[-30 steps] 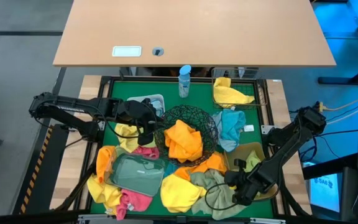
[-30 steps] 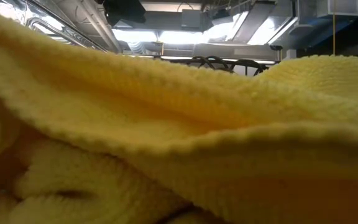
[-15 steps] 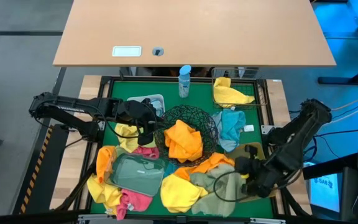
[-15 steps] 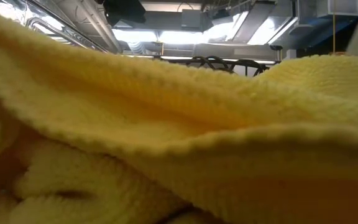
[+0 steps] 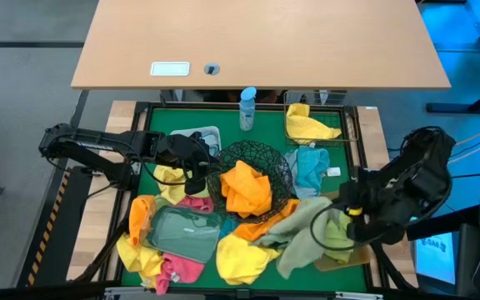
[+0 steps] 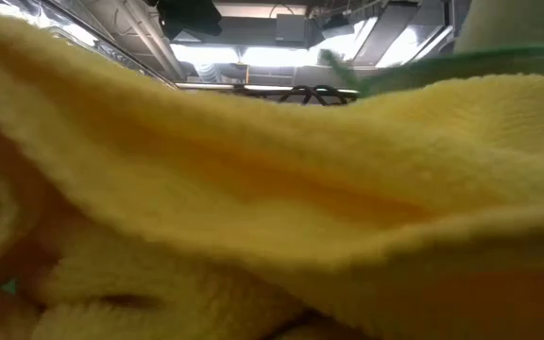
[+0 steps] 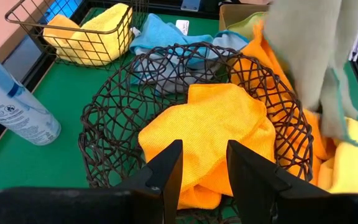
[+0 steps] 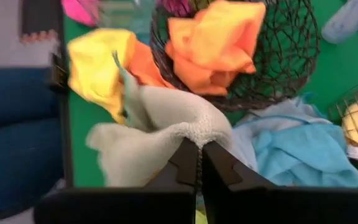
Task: Sort microfiber towel by color & place in baskets
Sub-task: Put the light green microfiber towel into the yellow bin
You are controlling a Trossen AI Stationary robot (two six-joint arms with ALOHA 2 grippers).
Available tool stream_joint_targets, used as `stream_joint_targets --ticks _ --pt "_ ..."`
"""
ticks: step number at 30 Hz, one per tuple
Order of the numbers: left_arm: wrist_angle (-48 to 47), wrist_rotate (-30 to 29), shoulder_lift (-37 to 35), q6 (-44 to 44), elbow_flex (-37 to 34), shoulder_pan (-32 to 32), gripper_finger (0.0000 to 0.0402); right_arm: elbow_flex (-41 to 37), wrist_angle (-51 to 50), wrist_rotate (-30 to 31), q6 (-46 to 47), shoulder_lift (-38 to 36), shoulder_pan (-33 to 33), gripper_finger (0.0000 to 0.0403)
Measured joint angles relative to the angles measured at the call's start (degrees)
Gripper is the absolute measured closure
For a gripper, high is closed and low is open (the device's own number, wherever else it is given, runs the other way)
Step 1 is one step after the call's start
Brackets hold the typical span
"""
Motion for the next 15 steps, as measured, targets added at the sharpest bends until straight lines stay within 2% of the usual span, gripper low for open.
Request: stream_joint_targets --ticks 11,15 --pt "0.00 -0.01 0.00 0.01 0.00 0.00 0.0283 14.13 0.03 -0.25 -5.90 -0.35 0.02 0.0401" --pt "0.00 -0.02 0.00 0.01 0.00 -0.01 0.0283 19.30 0.01 -2.69 -7.58 -0.42 0.02 0.0401"
